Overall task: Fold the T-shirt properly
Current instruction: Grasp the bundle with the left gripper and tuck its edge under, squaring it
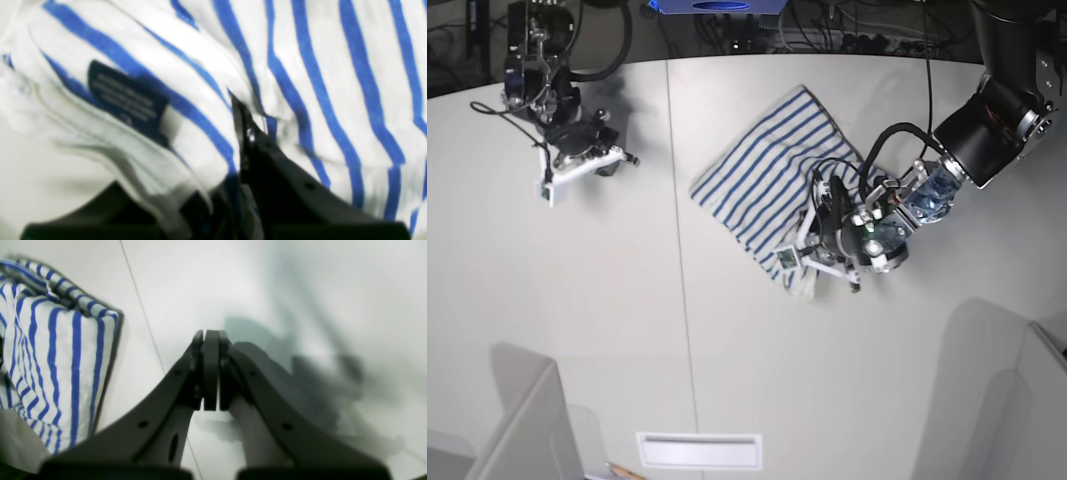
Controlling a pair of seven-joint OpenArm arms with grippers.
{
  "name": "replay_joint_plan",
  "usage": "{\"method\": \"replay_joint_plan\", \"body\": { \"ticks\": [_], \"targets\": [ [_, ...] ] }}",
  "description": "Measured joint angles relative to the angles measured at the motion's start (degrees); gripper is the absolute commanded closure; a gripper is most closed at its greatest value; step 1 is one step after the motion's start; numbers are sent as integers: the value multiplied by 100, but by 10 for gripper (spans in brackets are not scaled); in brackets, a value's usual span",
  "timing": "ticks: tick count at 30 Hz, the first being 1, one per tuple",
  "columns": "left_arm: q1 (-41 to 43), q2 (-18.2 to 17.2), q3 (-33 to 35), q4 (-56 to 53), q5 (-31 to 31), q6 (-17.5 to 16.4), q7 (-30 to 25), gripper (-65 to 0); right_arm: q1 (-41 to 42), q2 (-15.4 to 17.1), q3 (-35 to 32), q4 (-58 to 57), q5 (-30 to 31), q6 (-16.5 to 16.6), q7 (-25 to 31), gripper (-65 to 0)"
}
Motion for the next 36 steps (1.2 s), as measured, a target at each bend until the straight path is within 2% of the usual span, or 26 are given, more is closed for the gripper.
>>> {"method": "replay_joint_plan", "body": {
  "ticks": [3, 4, 6, 11, 14, 20, 24, 29, 36],
  "targets": [
    [-2, 236, 87, 39, 960, -605, -81, 0, -160, -79, 201, 0, -9, -2, -7, 0],
    [9, 293, 109, 42, 1300, -752, -280, 0, -205, -70, 229, 0, -55, -7, 31, 0],
    [142, 424, 68, 39, 1895, -890, -610, 0, -284, -55, 227, 0, -57, -7, 50, 0],
    [229, 925, 72, -9, 2621, -1226, -570, 0, -715, -81, 227, 2, 0, -15, 625, 0],
    [271, 1176, 92, -61, 2691, -1237, -610, 0, -857, -79, 227, 2, -20, -17, 890, 0],
    [164, 1617, 70, -544, 2649, -1276, -680, 0, -901, -439, 448, 2, -33, -17, 951, 0],
    [155, 1641, 90, -586, 2651, -1266, -756, 0, -901, -444, 446, 2, -24, -17, 944, 0],
    [-170, 1644, 813, -610, 2741, -1233, -671, 0, -898, -461, 409, 2, 2, -15, 933, 0],
    [-214, 1631, 837, -619, 2708, -1235, -708, 0, -918, -476, 398, 2, 2, -17, 933, 0]
  ]
}}
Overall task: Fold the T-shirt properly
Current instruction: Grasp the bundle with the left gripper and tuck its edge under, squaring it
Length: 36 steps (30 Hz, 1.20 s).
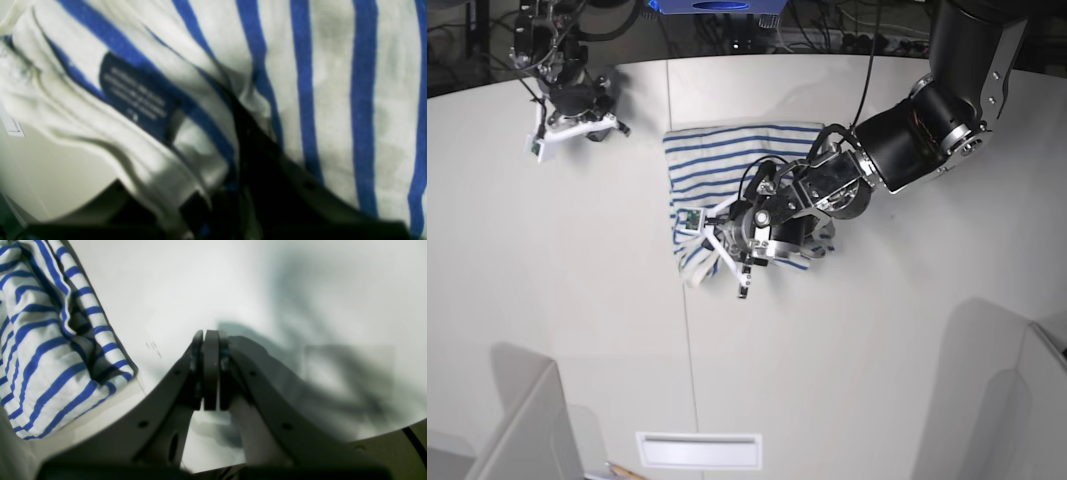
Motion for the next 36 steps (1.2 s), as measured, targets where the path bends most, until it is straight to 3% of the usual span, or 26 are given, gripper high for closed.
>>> {"method": "replay_joint_plan", "body": {
  "ticks": [6, 12, 15, 18, 24, 30, 32, 36],
  "targets": [
    [-92, 9, 17, -24, -116, -11, 20, 0, 4, 0, -11, 0, 0, 2, 0, 0],
    [-138, 28, -319, -31, -114, -44, -7, -449, 4, -2, -11, 107, -2, 2, 2, 0],
    [-96, 15, -739, 13, -199, -92, -13, -587, 2, -2, -11, 114, 0, 0, 2, 0],
    [39, -11, -1309, 260, -264, -140, 90, -642, 13, -2, -11, 114, 0, 0, 0, 0],
    [238, 7, -2490, 1143, -284, -175, 103, -640, 31, -4, -11, 114, -2, 0, 188, 0],
    [815, 15, -3748, 2079, -850, -214, 131, -632, -46, 11, -31, 116, 0, 11, 514, 0],
    [1241, 0, -4474, 2653, -863, -212, 94, -538, -157, 50, -37, 247, -90, 22, 678, 0],
    [2629, -125, -5687, 3578, -824, -153, 190, -155, -584, 7, -35, 557, -981, 50, 1381, 0]
  ]
}}
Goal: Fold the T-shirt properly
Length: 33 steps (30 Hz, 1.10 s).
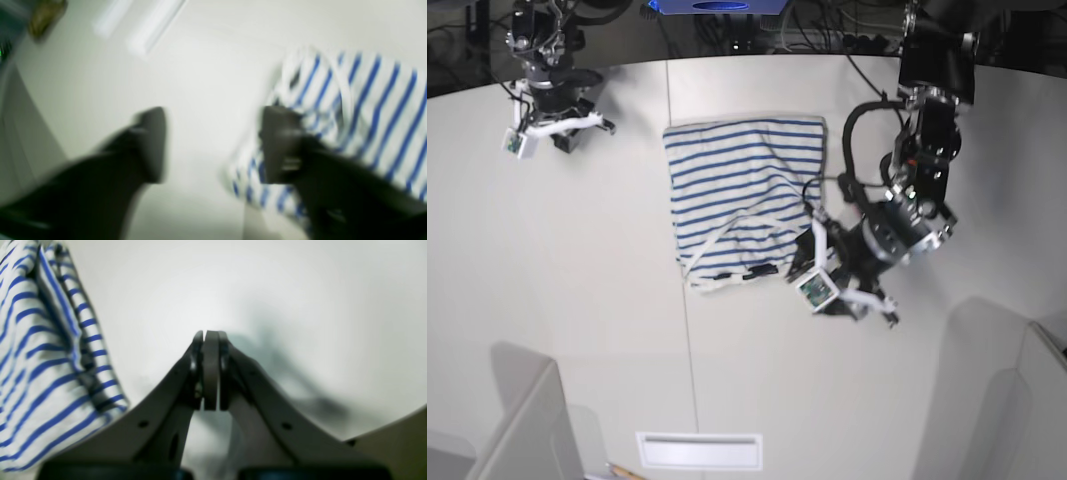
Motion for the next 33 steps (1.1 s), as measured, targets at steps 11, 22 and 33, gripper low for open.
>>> {"method": "replay_joint_plan", "body": {
  "ticks": [11, 22, 33],
  "targets": [
    [2940, -422, -1432, 271, -74, 0, -94, 0, -1469, 76, -898, -4, -627, -15, 1840, 0],
    [5578, -614, -2321, 321, -634, 20, -153, 0, -3093, 70, -977, 0, -623, 7, 1856, 0],
    [5689, -660, -1956, -940, 236, 28, -634, 0, -1862, 581, -1777, -1331, -660, 267, -931, 0]
  ]
}}
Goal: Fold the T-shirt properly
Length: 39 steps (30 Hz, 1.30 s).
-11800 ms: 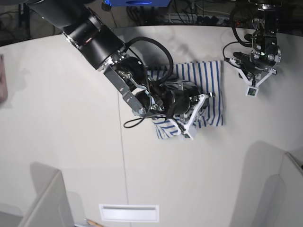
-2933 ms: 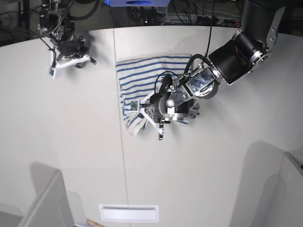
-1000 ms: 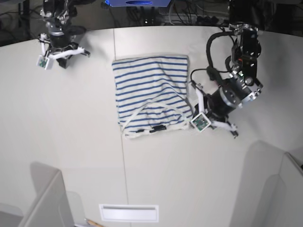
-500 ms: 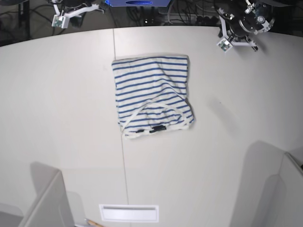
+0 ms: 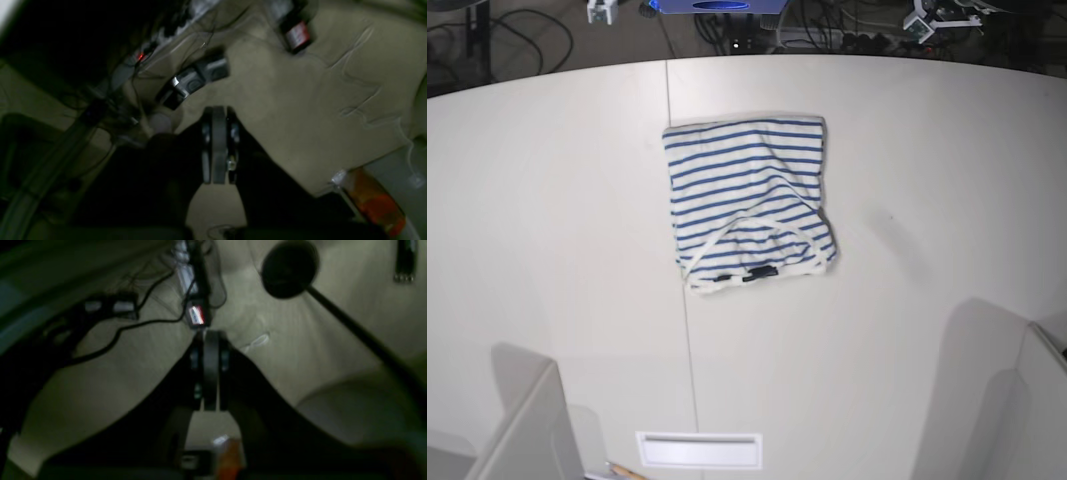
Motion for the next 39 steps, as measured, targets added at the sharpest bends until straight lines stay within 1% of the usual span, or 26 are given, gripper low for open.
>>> {"method": "replay_joint_plan", "body": {
  "ticks": [2, 3, 5, 7, 8, 9, 10, 11, 13, 14, 15, 16, 18, 19, 20, 22, 23, 25, 26, 28, 29, 32, 34, 35, 38, 39],
  "targets": [
    [-267, 68, 256, -717, 297, -7, -575, 0, 350, 129, -398, -557, 0, 44, -22, 0],
    [-422, 122, 319, -1169, 457, -11, -767, 0, 485, 146, -588, -861, 2, 48, -13, 0],
    [-715, 142, 345, -2133, 555, -50, -1200, 0, 785, 129, -979, -1528, 37, 131, -79, 0],
    [-1062, 133, 289, -2977, 702, -13, -1425, 0, 1045, 114, -1285, -2122, 44, 144, 138, 0],
    [-1287, 107, 304, -3414, 664, 2, -1703, 0, 1244, 114, -1436, -2492, 31, 153, 391, 0],
    [-1443, 107, 317, -3786, 688, 26, -1908, 0, 1390, 109, -1543, -2822, 26, 144, 476, 0],
    [-1668, 118, 332, -4212, 638, 111, -2315, 0, 1578, 111, -1670, -3174, 31, 149, 669, 0],
    [-1897, 155, 369, -4682, 649, 299, -2640, 0, 1770, 114, -1786, -3536, 13, 138, 831, 0],
    [-2291, 160, 713, -5716, 614, 568, -3543, 0, 2068, 74, -2048, -4356, 11, 103, 1268, 0],
    [-2511, 160, 964, -6284, 623, 702, -4033, 0, 2247, -13, -2190, -4811, -2, 83, 1460, 0],
    [-2702, 166, 1226, -6865, 669, 846, -4489, 0, 2361, -129, -2302, -5261, 13, 79, 1773, 0],
    [-2920, 175, 1519, -7534, 634, 997, -5106, 0, 2494, -273, -2435, -5788, 20, 125, 2225, 0],
    [-3377, 203, 2076, -8736, 649, 1257, -6050, 0, 2830, -632, -2629, -7007, 52, 175, 3001, 0],
    [-3595, 210, 2380, -9213, 693, 1401, -6376, 0, 3005, -778, -2677, -7602, 63, 164, 3440, 0],
    [-3818, 210, 2699, -9680, 691, 1427, -6760, 0, 3204, -931, -2721, -8275, 46, 186, 3993, 0],
    [-4170, 216, 3265, -10135, 658, 1803, -7156, 0, 3635, -1150, -2717, -9392, 46, 179, 4793, 0],
    [-4301, 264, 3530, -10157, 608, 2033, -7141, 0, 3807, -1207, -2704, -9816, 22, 149, 5268, 0],
    [-4446, 374, 3895, -10004, 623, 2315, -7047, 0, 4009, -1231, -2699, -10135, 39, 111, 5608, 0],
    [-4463, 448, 4015, -9877, 566, 2452, -6937, 0, 4039, -1228, -2699, -10104, 39, 114, 5637, 0],
    [-4426, 533, 4177, -9597, 616, 2465, -6708, 0, 4096, -1233, -2699, -10028, 20, 140, 5412, 0],
    [-4385, 557, 4183, -9532, 636, 2463, -6688, 0, 4120, -1233, -2697, -10026, 22, 144, 5337, 0],
    [-4297, 498, 4240, -9503, 634, 2474, -6572, 0, 4181, -1202, -2693, -10028, 20, 138, 5195, 0],
    [-4282, 529, 4240, -9527, 627, 2610, -6513, 0, 4201, -1180, -2693, -10030, 20, 136, 5200, 0],
    [-4284, 544, 4242, -9527, 616, 2559, -6520, 0, 4221, -1174, -2693, -10030, 22, 133, 5193, 0],
    [-4360, 654, 4210, -9479, 619, 2555, -6601, 0, 4269, -1204, -2693, -10028, 20, 133, 5204, 0],
    [-4395, 660, 4207, -9471, 623, 2496, -6607, 0, 4273, -1215, -2693, -9976, 20, 133, 5191, 0]
  ]
}}
